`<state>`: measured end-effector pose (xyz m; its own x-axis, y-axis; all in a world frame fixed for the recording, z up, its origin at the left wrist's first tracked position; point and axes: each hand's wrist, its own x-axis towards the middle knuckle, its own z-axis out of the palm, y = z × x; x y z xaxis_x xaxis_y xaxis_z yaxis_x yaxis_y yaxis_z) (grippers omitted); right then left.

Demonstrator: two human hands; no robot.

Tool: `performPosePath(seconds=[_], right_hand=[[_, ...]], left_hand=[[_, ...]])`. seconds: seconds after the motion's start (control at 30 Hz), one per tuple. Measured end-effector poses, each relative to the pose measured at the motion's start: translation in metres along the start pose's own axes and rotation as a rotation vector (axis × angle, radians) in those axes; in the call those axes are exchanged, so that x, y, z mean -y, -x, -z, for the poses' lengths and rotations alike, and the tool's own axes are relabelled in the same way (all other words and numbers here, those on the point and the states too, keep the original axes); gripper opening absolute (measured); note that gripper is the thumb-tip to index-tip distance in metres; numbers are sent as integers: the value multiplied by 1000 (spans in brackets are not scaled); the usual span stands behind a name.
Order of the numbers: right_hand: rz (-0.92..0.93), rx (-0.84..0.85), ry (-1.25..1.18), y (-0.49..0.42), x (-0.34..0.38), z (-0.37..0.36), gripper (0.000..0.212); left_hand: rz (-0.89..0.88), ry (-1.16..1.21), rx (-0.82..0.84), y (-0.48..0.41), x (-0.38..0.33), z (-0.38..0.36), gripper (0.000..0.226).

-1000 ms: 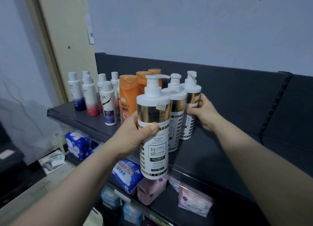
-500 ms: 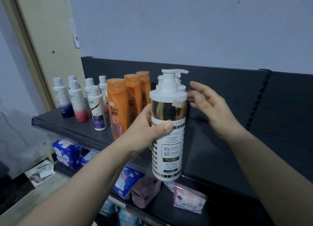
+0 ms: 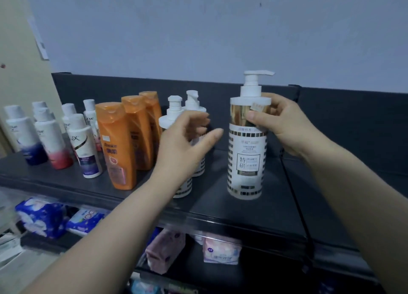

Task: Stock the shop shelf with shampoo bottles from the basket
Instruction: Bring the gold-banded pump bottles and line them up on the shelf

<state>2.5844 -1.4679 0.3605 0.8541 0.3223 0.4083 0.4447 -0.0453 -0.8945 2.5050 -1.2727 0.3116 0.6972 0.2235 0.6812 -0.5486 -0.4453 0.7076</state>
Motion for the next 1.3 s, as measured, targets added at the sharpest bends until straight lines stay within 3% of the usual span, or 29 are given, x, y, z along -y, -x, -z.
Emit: performPosePath(seconds=[0.1,0.23,0.37,0.6,0.9,1.13,1.3], right_hand=[[-43,-81,9,-22,-19,4,54],[-83,-115,-5,-61,-49,-5,59],[-98,-113,-37,-97,-74,-23,62],[-118,-47,-70,-138,-110,-50,60],[-77,56,-93,-162,-124,-74,64],[-205,330,-84,-143,-157,-63,64],[-192,325,3,-127,-158,-67,69]], left_hand=[[-198,-247,-282,10,19,13,24],[-124,-322,-395,18,51,19,52],[120,-243,-340,28,73,20,81],[350,-249,-190,40,79,17,100],[361,-248,-193,39,86,7,93],[361,-248,-152,37,89,9,89],[397,-242,-97,36,95,11,86]])
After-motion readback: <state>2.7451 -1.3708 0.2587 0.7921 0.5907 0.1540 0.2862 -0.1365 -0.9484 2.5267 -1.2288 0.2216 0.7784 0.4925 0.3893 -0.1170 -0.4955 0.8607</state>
